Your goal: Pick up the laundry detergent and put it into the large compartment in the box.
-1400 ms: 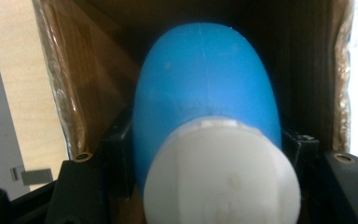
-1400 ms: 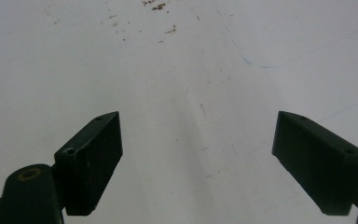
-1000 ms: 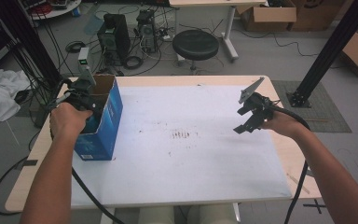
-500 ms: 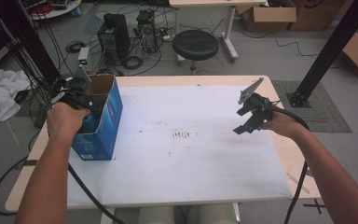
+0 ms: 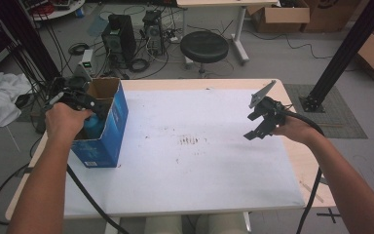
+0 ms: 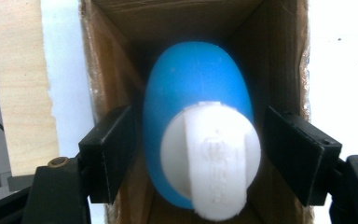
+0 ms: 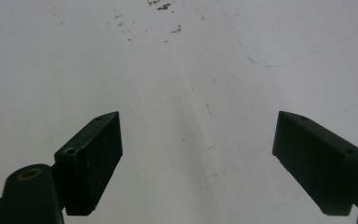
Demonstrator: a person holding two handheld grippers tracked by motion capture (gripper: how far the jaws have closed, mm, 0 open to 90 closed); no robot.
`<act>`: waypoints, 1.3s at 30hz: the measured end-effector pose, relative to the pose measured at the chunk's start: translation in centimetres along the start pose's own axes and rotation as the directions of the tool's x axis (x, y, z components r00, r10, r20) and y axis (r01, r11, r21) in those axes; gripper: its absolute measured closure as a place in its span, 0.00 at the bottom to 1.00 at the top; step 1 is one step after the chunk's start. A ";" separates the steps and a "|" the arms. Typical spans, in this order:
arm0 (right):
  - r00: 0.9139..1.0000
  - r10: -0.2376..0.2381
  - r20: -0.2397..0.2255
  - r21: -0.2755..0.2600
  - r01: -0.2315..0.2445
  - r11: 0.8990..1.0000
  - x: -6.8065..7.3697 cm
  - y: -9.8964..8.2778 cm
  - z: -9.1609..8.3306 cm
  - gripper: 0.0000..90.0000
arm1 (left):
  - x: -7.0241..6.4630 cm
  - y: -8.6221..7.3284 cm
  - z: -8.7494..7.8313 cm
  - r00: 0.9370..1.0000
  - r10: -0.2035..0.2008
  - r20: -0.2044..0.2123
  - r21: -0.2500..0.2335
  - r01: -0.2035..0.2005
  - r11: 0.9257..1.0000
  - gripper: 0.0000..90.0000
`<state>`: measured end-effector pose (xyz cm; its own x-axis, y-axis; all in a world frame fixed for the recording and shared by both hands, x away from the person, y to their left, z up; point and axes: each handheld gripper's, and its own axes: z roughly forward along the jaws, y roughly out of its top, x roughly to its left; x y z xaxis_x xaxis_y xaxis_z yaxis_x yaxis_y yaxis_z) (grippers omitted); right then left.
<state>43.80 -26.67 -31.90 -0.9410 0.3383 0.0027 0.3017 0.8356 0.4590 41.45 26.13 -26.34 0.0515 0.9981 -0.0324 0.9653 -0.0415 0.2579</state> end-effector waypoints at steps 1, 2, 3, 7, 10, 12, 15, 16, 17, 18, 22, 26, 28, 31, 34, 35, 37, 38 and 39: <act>1.000 0.002 -0.001 0.001 -0.002 1.000 0.0 0.0 0.0 0.17 | 0.0 0.0 0.0 1.000 0.000 0.000 0.000 0.000 1.000 0.30; 1.000 0.001 -0.001 0.002 -0.001 1.000 0.0 0.0 0.0 0.17 | 0.1 0.0 -0.4 1.000 -0.001 0.004 -0.005 0.001 1.000 0.30; 1.000 0.001 -0.001 0.002 -0.001 1.000 0.0 0.0 0.0 0.17 | 0.1 0.0 -0.4 1.000 -0.001 0.004 -0.005 0.001 1.000 0.30; 1.000 0.000 -0.001 0.002 0.000 1.000 0.0 0.1 -0.1 0.17 | -0.1 0.2 -1.3 1.000 0.012 0.004 -0.020 -0.012 1.000 0.30; 1.000 -0.001 -0.002 0.003 0.001 1.000 0.0 0.1 -0.1 0.17 | -0.2 0.3 -1.8 1.000 0.018 -0.002 -0.032 -0.018 0.999 0.29; 1.000 -0.001 -0.003 0.003 0.001 1.000 0.1 0.1 -0.1 0.17 | -0.3 0.4 -2.2 1.000 0.020 -0.010 -0.034 -0.020 0.999 0.28; 1.000 0.000 -0.002 0.002 0.000 1.000 0.1 0.1 -0.2 0.17 | -0.6 0.6 -3.0 0.999 0.037 -0.014 -0.048 -0.037 0.998 0.27; 1.000 0.001 -0.001 0.002 -0.001 1.000 0.1 0.0 -0.2 0.17 | -0.7 0.7 -3.2 0.999 0.045 -0.014 -0.053 -0.046 0.998 0.27; 1.000 0.000 -0.002 0.002 0.000 1.000 0.1 0.0 -0.3 0.17 | -0.9 0.7 -3.5 0.998 0.054 -0.014 -0.060 -0.054 0.997 0.27; 1.000 0.000 -0.002 0.002 0.000 1.000 0.1 0.0 -0.3 0.17 | -1.0 0.7 -3.7 0.998 0.063 -0.012 -0.062 -0.063 0.996 0.27; 1.000 0.002 -0.003 0.004 -0.002 1.000 0.2 0.0 -0.3 0.17 | -1.4 0.8 -4.3 0.996 0.086 -0.008 -0.075 -0.086 0.993 0.25; 1.000 0.000 -0.003 0.004 0.000 1.000 0.2 0.0 -0.3 0.17 | -1.8 0.8 -4.7 0.995 0.104 -0.005 -0.079 -0.104 0.991 0.23; 1.000 0.003 -0.003 0.002 -0.003 1.000 0.2 0.0 -0.3 0.17 | -2.3 0.8 -4.9 0.992 0.124 -0.005 -0.086 -0.124 0.989 0.23; 1.000 0.002 -0.001 0.002 -0.002 1.000 0.2 0.0 -0.3 0.17 | -2.6 0.9 -5.1 0.990 0.138 -0.001 -0.094 -0.137 0.986 0.22; 1.000 0.001 -0.001 0.001 -0.001 1.000 0.2 0.0 -0.4 0.17 | -3.1 0.9 -5.2 0.987 0.158 0.002 -0.100 -0.158 0.982 0.21; 1.000 0.001 -0.002 0.000 -0.001 1.000 0.2 0.0 -0.4 0.17 | -3.5 0.9 -5.3 0.984 0.177 0.001 -0.102 -0.176 0.979 0.21; 1.000 0.001 -0.001 0.003 -0.001 1.000 0.2 0.0 -0.4 0.17 | -4.0 0.9 -5.4 0.982 0.190 0.003 -0.112 -0.188 0.976 0.21; 1.000 0.002 0.000 0.003 -0.002 1.000 0.2 0.0 -0.4 0.17 | -4.0 0.9 -5.4 0.982 0.190 0.003 -0.112 -0.188 0.976 0.21; 1.000 0.003 0.000 0.001 -0.003 1.000 0.2 0.0 -0.4 0.17 | -4.5 0.9 -5.6 0.978 0.209 0.006 -0.115 -0.207 0.972 0.21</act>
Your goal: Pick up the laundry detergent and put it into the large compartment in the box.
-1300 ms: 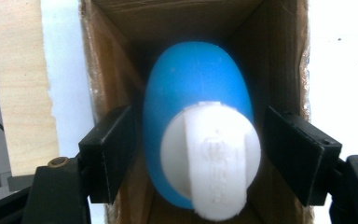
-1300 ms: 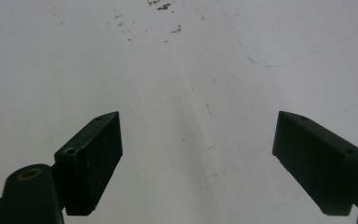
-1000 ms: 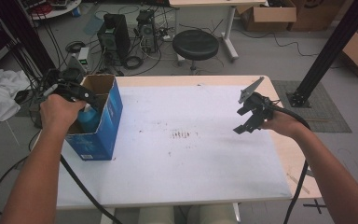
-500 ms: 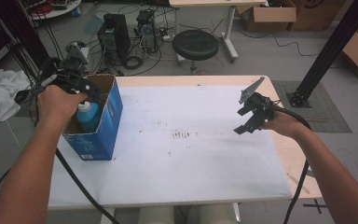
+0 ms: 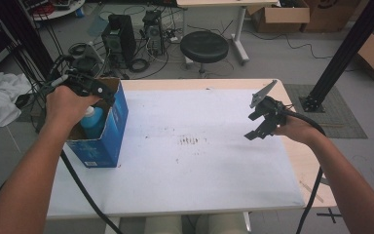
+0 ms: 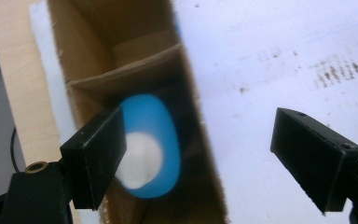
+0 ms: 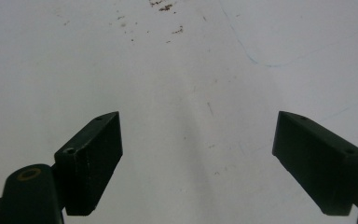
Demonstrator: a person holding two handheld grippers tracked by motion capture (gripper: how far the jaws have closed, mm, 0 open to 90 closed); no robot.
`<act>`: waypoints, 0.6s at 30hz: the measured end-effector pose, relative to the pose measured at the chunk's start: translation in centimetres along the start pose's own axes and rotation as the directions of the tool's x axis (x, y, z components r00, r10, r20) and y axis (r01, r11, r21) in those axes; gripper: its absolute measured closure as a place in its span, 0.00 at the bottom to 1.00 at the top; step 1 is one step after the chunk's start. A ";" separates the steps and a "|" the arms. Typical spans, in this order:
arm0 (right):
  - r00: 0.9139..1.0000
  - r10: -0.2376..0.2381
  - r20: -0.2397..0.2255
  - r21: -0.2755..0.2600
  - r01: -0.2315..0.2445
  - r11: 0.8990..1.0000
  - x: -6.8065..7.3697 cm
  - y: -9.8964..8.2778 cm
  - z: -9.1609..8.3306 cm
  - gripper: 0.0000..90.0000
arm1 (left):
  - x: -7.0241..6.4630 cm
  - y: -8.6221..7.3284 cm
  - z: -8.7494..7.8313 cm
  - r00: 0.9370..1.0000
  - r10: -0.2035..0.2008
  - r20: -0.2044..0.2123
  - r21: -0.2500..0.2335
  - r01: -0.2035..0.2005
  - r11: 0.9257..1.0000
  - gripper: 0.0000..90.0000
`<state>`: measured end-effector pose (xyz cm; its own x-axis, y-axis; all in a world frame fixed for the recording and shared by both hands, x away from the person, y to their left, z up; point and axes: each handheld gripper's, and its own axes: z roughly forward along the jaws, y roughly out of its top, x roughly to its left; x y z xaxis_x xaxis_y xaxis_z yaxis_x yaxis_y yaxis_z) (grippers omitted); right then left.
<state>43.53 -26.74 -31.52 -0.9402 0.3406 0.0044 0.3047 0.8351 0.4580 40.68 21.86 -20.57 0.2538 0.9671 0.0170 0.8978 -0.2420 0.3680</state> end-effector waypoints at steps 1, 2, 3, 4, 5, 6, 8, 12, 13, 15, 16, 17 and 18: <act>1.000 0.000 -0.001 0.000 0.000 1.000 0.0 0.0 0.0 0.17 | -0.3 0.1 -0.1 1.000 0.009 0.003 -0.004 -0.009 1.000 0.21; 1.000 -0.003 0.000 0.001 0.003 1.000 0.0 0.0 0.0 0.17 | -0.6 0.2 -0.1 1.000 0.026 0.005 -0.008 -0.026 1.000 0.21; 1.000 -0.003 -0.001 0.001 0.003 1.000 0.0 0.0 0.0 0.17 | -0.9 0.3 -0.2 0.999 0.035 0.008 -0.007 -0.035 0.999 0.21; 1.000 -0.003 0.000 0.001 0.003 1.000 0.0 0.1 -0.1 0.17 | -1.3 0.4 -0.3 0.999 0.051 0.011 -0.013 -0.051 0.999 0.21; 1.000 -0.003 -0.001 0.002 0.003 1.000 0.0 0.1 -0.1 0.17 | -1.6 0.4 -0.4 0.998 0.063 0.012 -0.014 -0.063 0.998 0.21; 1.000 -0.001 0.000 0.002 0.001 1.000 0.1 0.1 -0.1 0.17 | -2.0 0.5 -0.4 0.997 0.079 0.015 -0.017 -0.079 0.997 0.21; 1.000 -0.001 0.001 0.004 0.000 1.000 0.1 0.1 -0.1 0.17 | -2.7 0.7 -0.6 0.994 0.109 0.022 -0.023 -0.108 0.994 0.21; 1.000 -0.001 0.000 0.002 0.001 1.000 0.1 0.1 -0.1 0.17 | -4.0 1.0 -0.5 0.986 0.161 0.033 -0.022 -0.161 0.987 0.21; 1.000 -0.001 0.000 0.000 0.001 1.000 0.2 0.1 -0.1 0.17 | -4.2 1.1 -0.4 0.984 0.172 0.036 -0.023 -0.171 0.985 0.21; 1.000 0.000 0.001 -0.001 0.000 1.000 0.2 0.1 -0.2 0.17 | -4.7 1.2 -0.4 0.981 0.191 0.042 -0.028 -0.190 0.981 0.21; 1.000 -0.001 0.001 0.000 0.001 1.000 0.3 0.1 -0.2 0.17 | -4.9 1.3 -0.3 0.979 0.199 0.044 -0.030 -0.198 0.980 0.21; 1.000 -0.002 0.002 0.001 0.002 1.000 0.3 0.1 -0.2 0.17 | -5.1 1.3 -0.3 0.977 0.208 0.047 -0.033 -0.207 0.978 0.21; 1.000 0.002 0.002 0.001 -0.002 1.000 0.3 0.0 -0.2 0.17 | -5.1 1.3 -0.3 0.977 0.208 0.047 -0.033 -0.207 0.978 0.21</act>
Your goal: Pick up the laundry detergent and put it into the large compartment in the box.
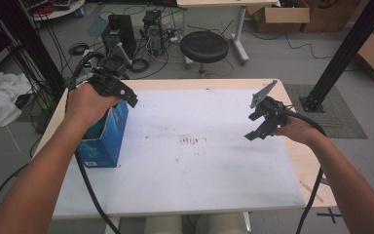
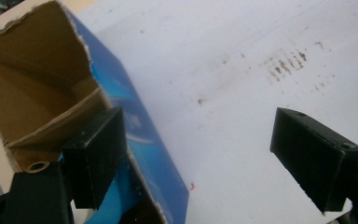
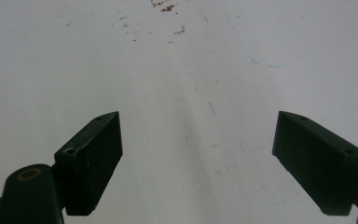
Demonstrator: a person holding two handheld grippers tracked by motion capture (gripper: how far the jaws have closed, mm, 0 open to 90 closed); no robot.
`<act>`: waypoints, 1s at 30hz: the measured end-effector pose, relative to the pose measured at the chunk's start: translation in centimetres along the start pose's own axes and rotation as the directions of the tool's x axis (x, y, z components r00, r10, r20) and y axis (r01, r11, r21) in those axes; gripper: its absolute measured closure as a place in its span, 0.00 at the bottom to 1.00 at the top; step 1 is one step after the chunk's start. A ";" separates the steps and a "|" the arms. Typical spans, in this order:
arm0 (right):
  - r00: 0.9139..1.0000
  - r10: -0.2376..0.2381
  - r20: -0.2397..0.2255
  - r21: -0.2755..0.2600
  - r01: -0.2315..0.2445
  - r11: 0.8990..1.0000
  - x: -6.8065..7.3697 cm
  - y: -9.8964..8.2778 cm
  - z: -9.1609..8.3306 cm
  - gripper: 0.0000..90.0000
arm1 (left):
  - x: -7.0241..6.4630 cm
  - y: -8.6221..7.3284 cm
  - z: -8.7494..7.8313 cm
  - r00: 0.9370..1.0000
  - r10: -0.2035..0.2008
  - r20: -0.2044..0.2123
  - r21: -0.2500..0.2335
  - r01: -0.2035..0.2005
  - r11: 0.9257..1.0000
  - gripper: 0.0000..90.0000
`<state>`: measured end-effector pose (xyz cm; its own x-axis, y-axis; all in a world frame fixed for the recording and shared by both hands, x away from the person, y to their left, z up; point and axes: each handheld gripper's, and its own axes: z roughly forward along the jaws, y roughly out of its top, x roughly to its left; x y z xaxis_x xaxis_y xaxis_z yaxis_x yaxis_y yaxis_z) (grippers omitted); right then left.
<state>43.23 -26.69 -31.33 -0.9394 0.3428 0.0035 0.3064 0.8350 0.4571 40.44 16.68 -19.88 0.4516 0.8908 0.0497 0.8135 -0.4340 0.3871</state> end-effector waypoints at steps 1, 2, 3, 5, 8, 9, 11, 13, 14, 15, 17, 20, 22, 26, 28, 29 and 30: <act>1.000 0.000 0.000 0.000 0.000 1.000 0.0 0.0 0.0 0.17 | -0.3 0.1 0.0 1.000 0.013 0.006 -0.003 -0.013 1.000 0.21; 1.000 0.001 0.000 0.002 -0.001 1.000 0.0 0.0 0.0 0.17 | -0.5 0.2 0.0 1.000 0.026 0.008 -0.007 -0.026 1.000 0.21; 1.000 0.002 0.000 0.002 -0.002 1.000 0.0 0.0 0.0 0.17 | -1.0 0.4 0.0 0.999 0.046 0.016 -0.011 -0.045 0.999 0.21; 1.000 0.001 0.002 0.003 -0.001 1.000 0.0 0.0 0.0 0.17 | -1.7 0.6 0.2 0.997 0.075 0.025 -0.016 -0.074 0.997 0.21; 1.000 -0.002 0.000 0.008 0.002 1.000 0.2 0.2 0.0 0.17 | -3.0 1.1 0.5 0.989 0.141 0.037 -0.014 -0.140 0.990 0.21; 1.000 -0.003 0.000 0.008 0.003 1.000 0.2 0.3 0.0 0.17 | -3.5 1.2 0.7 0.986 0.161 0.041 -0.018 -0.160 0.987 0.21; 1.000 -0.004 0.001 0.009 0.004 1.000 0.3 0.5 0.1 0.17 | -4.4 1.6 1.0 0.980 0.192 0.049 -0.021 -0.191 0.981 0.21; 1.000 -0.005 0.000 0.010 0.005 1.000 0.4 0.7 0.1 0.17 | -5.2 2.0 1.2 0.972 0.226 0.058 -0.019 -0.225 0.974 0.21; 1.000 -0.008 0.000 0.014 0.008 1.000 0.4 0.8 0.1 0.17 | -5.7 2.2 1.4 0.968 0.241 0.068 -0.016 -0.240 0.971 0.21; 1.000 -0.010 0.000 0.014 0.010 1.000 0.5 0.9 0.1 0.17 | -6.0 2.3 1.5 0.965 0.254 0.071 -0.017 -0.254 0.967 0.21; 1.000 -0.010 -0.001 0.014 0.010 1.000 0.6 1.0 0.1 0.17 | -6.7 2.6 1.8 0.955 0.285 0.077 -0.013 -0.285 0.958 0.21; 1.000 -0.016 0.000 0.015 0.016 1.000 0.7 1.3 0.2 0.17 | -7.5 2.8 2.2 0.944 0.320 0.084 -0.005 -0.321 0.947 0.21; 1.000 -0.016 0.001 0.018 0.016 1.000 0.9 1.4 0.3 0.17 | -8.5 2.9 2.9 0.925 0.366 0.099 0.008 -0.369 0.930 0.21; 1.000 -0.013 0.000 0.021 0.013 1.000 1.1 1.6 0.5 0.17 | -9.4 2.9 3.8 0.912 0.393 0.114 0.008 -0.396 0.918 0.22; 1.000 -0.012 0.000 0.023 0.012 1.000 1.1 1.6 0.5 0.17 | -9.9 3.0 4.3 0.904 0.409 0.124 0.013 -0.414 0.910 0.22; 1.000 -0.013 -0.001 0.022 0.013 1.000 1.3 1.7 0.4 0.17 | -10.2 3.0 4.7 0.898 0.424 0.121 0.019 -0.429 0.903 0.22; 1.000 -0.014 -0.001 0.022 0.014 1.000 1.3 1.8 0.4 0.17 | -10.5 3.1 4.9 0.892 0.435 0.122 0.024 -0.441 0.897 0.22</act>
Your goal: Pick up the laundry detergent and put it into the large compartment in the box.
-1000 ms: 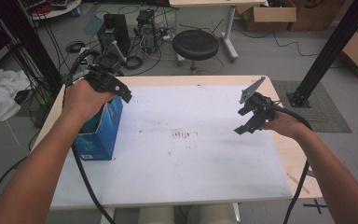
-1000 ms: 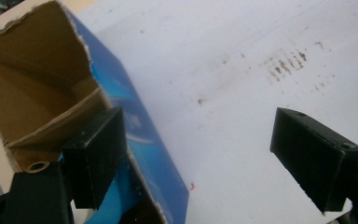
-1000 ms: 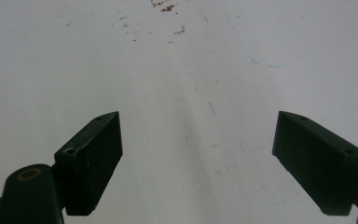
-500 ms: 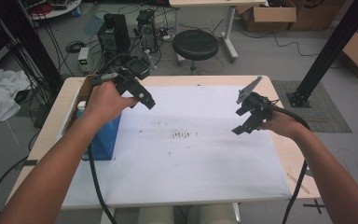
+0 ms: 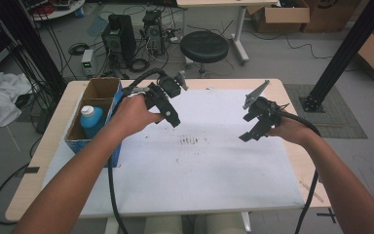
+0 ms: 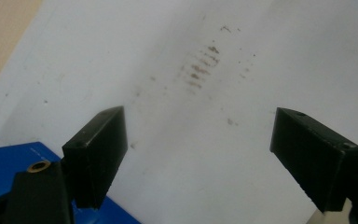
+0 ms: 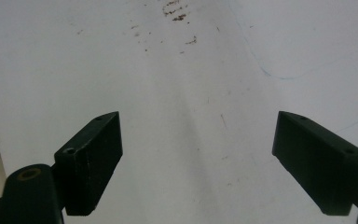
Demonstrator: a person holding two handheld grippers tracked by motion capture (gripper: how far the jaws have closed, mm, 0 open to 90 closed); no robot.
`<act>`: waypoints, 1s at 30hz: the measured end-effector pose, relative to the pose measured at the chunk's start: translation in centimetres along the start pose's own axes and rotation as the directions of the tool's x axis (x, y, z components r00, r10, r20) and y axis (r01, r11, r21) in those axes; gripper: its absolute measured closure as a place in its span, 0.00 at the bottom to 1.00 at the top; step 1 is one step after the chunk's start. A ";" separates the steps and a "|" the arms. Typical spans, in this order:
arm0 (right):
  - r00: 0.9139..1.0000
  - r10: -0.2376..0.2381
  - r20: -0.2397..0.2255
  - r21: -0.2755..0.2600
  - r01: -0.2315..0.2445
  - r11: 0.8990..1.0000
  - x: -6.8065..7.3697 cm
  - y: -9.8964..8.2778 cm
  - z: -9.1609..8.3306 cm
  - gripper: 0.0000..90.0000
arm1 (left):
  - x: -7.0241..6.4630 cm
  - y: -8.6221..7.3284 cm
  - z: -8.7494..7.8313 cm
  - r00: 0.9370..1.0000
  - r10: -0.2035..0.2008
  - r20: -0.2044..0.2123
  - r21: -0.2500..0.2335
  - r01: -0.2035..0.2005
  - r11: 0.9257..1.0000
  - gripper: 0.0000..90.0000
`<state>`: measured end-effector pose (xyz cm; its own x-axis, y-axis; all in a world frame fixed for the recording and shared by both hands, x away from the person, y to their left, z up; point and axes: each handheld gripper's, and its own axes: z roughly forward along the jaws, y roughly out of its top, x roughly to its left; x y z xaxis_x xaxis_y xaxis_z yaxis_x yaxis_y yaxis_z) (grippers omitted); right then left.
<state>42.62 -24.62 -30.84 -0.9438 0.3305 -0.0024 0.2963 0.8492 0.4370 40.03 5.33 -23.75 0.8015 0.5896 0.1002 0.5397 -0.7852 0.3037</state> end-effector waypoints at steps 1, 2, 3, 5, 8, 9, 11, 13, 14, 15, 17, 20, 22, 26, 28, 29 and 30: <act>1.000 0.001 0.001 -0.001 -0.001 1.000 0.0 0.0 0.0 0.17 | -0.1 0.1 0.2 1.000 0.007 0.000 0.003 -0.007 1.000 0.22; 1.000 0.002 0.001 -0.002 -0.002 1.000 0.0 0.0 -0.1 0.17 | -0.2 0.2 0.3 1.000 0.014 0.000 0.008 -0.014 1.000 0.22; 1.000 0.003 0.001 -0.004 -0.003 1.000 0.0 0.0 -0.1 0.17 | -0.3 0.3 0.6 1.000 0.020 0.002 0.008 -0.020 1.000 0.22; 1.000 0.000 0.001 0.000 0.000 1.000 -0.1 -0.1 -0.1 0.17 | -0.5 0.6 1.0 0.999 0.035 0.007 0.013 -0.035 0.999 0.22; 1.000 0.005 -0.001 0.002 -0.005 1.000 -0.1 -0.1 0.0 0.17 | -0.6 0.7 1.5 0.999 0.044 0.012 0.023 -0.044 0.999 0.22; 1.000 0.004 -0.003 0.003 -0.004 1.000 -0.2 -0.1 0.1 0.17 | -0.6 1.0 1.9 0.999 0.049 0.013 0.038 -0.050 0.998 0.22; 1.000 0.004 -0.006 0.004 -0.004 1.000 -0.4 0.0 0.2 0.17 | -0.3 1.2 2.2 0.999 0.044 0.020 0.043 -0.044 0.998 0.22; 1.000 0.007 -0.003 0.002 -0.007 1.000 -0.4 0.0 0.2 0.17 | -0.2 1.3 2.5 0.999 0.049 0.023 0.044 -0.050 0.998 0.22; 1.000 0.005 -0.005 0.002 -0.005 1.000 -0.4 0.0 0.3 0.17 | -0.2 1.4 2.5 0.999 0.048 0.023 0.046 -0.049 0.998 0.22; 1.000 0.004 -0.004 0.005 -0.004 1.000 -0.3 0.0 0.3 0.17 | -0.1 1.4 2.6 0.998 0.048 0.026 0.045 -0.050 0.998 0.22; 1.000 0.002 -0.007 0.008 -0.002 1.000 -0.2 0.0 0.3 0.17 | 0.0 1.4 2.6 0.999 0.047 0.027 0.042 -0.049 0.998 0.22; 1.000 0.004 -0.007 0.007 -0.004 1.000 -0.3 0.0 0.3 0.17 | 0.1 1.3 2.6 0.999 0.045 0.026 0.042 -0.046 0.998 0.22; 1.000 0.004 -0.006 0.006 -0.004 1.000 -0.3 0.0 0.3 0.17 | 0.1 1.3 2.6 0.999 0.045 0.025 0.042 -0.046 0.998 0.22; 1.000 0.001 -0.010 0.009 -0.001 1.000 -0.3 0.1 0.5 0.17 | 0.3 1.2 2.6 0.999 0.039 0.024 0.042 -0.040 0.998 0.22; 1.000 0.001 -0.011 0.009 -0.001 1.000 -0.2 0.2 0.5 0.17 | 0.2 1.2 2.6 0.999 0.042 0.023 0.040 -0.043 0.998 0.22; 1.000 -0.001 -0.011 0.008 0.001 1.000 -0.2 0.2 0.6 0.17 | 0.2 1.2 2.6 0.999 0.042 0.023 0.040 -0.043 0.998 0.22; 1.000 -0.001 -0.012 0.008 0.001 1.000 -0.2 0.2 0.6 0.17 | 0.3 1.2 2.6 0.999 0.042 0.024 0.039 -0.043 0.998 0.23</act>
<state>42.96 -24.27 -31.25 -0.9458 0.3245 0.0083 0.2964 0.8527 0.4301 41.54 4.06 -25.82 0.8294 0.5513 0.0901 0.5143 -0.8166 0.2620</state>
